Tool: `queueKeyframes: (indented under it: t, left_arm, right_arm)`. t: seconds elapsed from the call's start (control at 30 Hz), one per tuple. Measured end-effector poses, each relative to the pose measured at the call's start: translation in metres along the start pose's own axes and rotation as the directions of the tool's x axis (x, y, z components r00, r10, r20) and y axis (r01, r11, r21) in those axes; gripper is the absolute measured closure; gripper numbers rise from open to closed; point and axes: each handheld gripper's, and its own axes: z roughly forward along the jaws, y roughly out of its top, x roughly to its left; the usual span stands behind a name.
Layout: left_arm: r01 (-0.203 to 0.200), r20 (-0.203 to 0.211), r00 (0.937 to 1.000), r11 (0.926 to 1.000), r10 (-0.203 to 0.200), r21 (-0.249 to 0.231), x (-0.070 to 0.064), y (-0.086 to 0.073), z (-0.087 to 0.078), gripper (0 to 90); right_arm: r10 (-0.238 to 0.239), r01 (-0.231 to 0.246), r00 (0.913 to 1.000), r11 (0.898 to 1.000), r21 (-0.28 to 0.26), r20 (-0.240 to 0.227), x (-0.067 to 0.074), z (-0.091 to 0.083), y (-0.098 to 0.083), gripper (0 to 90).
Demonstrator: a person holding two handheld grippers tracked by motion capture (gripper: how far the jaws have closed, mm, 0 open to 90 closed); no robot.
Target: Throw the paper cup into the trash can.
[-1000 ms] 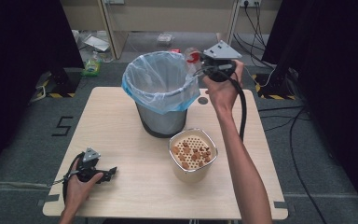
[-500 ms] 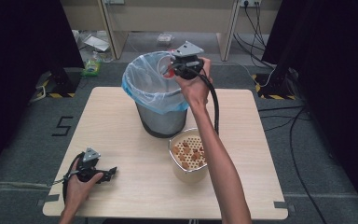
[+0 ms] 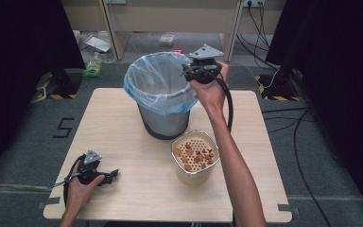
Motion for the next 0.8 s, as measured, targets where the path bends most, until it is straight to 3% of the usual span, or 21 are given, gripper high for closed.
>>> queueKeyframes:
  t: [0.1, 0.3, 0.6, 0.73, 0.77, 0.8]
  left_arm:
    - [0.0, 0.0, 1.0, 1.0, 0.0, 0.0, 0.0, 0.0, 0.0, 0.0]
    - [0.0, 0.0, 1.0, 1.0, 0.0, 0.0, 0.0, 0.0, 0.0, 0.0]
    - [0.0, -0.002, 1.0, 1.0, 0.0, 0.0, 0.0, 0.0, 0.0, 0.0]
    - [0.0, -0.003, 1.0, 1.0, 0.0, 0.0, 0.0, 0.0, 0.0, 0.0]
    - [0.0, -0.003, 1.0, 1.0, 0.0, 0.001, 0.0, 0.0, 0.0, 0.0]
    - [0.0, -0.003, 1.0, 1.0, 0.0, 0.001, 0.0, 0.0, 0.0, 0.0]
  right_arm:
    - [0.033, -0.033, 0.9994, 0.999, 0.017, 0.009, -0.016, -0.013, -0.011, 48.1]
    - [0.062, -0.062, 0.998, 0.998, 0.032, 0.009, -0.031, -0.03, -0.027, 43.3]
    - [0.086, -0.085, 0.9963, 0.995, 0.053, -0.005, -0.042, -0.053, -0.064, 41.0]
    - [0.092, -0.092, 0.9957, 0.993, 0.075, 0.004, -0.045, -0.064, -0.087, 40.1]
    - [0.091, -0.092, 0.9958, 0.992, 0.088, 0.011, -0.047, -0.068, -0.099, 39.9]
    - [0.091, -0.092, 0.9958, 0.992, 0.088, 0.011, -0.047, -0.068, -0.099, 39.9]
